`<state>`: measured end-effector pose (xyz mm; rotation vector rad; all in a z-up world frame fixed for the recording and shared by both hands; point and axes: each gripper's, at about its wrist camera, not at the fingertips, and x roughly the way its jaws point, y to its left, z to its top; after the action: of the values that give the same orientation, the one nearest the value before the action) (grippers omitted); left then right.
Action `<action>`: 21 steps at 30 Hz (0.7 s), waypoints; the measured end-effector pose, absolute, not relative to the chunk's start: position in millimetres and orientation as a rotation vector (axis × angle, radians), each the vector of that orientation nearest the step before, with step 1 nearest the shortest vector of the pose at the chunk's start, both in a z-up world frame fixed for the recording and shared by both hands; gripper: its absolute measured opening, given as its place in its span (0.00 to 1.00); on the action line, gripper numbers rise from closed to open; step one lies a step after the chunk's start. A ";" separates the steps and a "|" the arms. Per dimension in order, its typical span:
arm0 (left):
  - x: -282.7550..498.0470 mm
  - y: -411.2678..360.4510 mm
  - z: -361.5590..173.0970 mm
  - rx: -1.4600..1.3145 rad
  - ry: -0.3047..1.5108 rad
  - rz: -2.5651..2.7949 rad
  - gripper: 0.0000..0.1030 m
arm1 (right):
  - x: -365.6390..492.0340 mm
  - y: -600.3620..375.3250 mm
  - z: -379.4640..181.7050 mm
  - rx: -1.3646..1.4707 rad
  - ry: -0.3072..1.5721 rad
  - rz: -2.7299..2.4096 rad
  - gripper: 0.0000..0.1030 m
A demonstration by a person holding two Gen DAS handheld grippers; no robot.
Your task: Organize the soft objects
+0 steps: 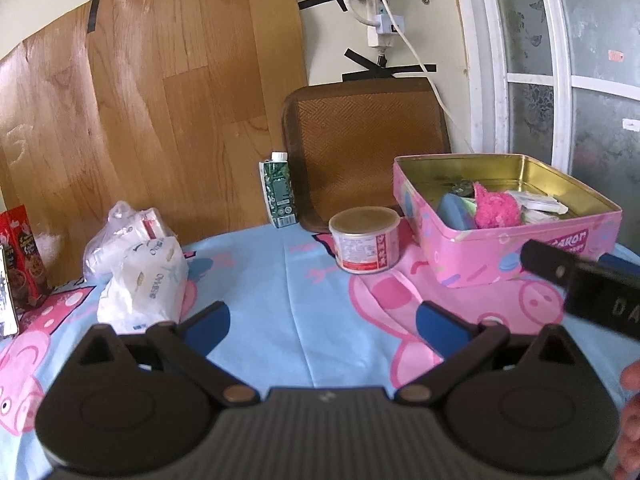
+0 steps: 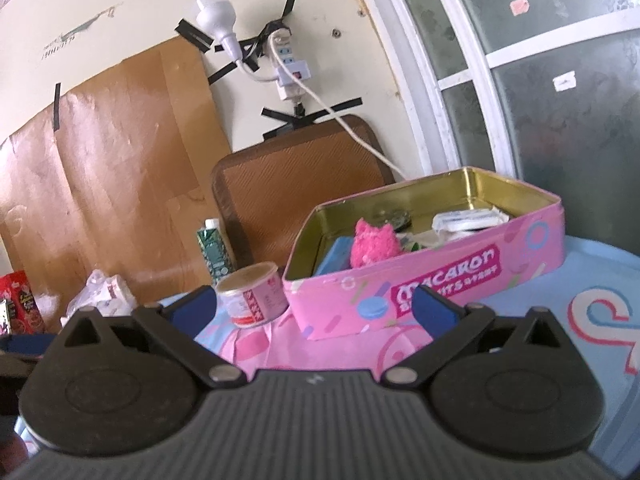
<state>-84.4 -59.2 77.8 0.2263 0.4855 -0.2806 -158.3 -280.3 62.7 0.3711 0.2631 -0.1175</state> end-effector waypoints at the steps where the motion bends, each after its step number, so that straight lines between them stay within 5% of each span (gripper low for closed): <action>1: -84.4 -58.5 78.3 0.226 0.486 -0.282 1.00 | -158.2 -278.9 61.7 0.369 0.267 -0.115 1.00; 21: -66.9 -61.4 112.1 0.227 0.597 -0.392 1.00 | -160.4 -280.0 93.2 0.427 0.285 -0.094 1.00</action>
<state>-66.9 -61.4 112.1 0.2268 0.5973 -0.3918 -160.4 -280.0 93.2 0.4267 0.2854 -0.0944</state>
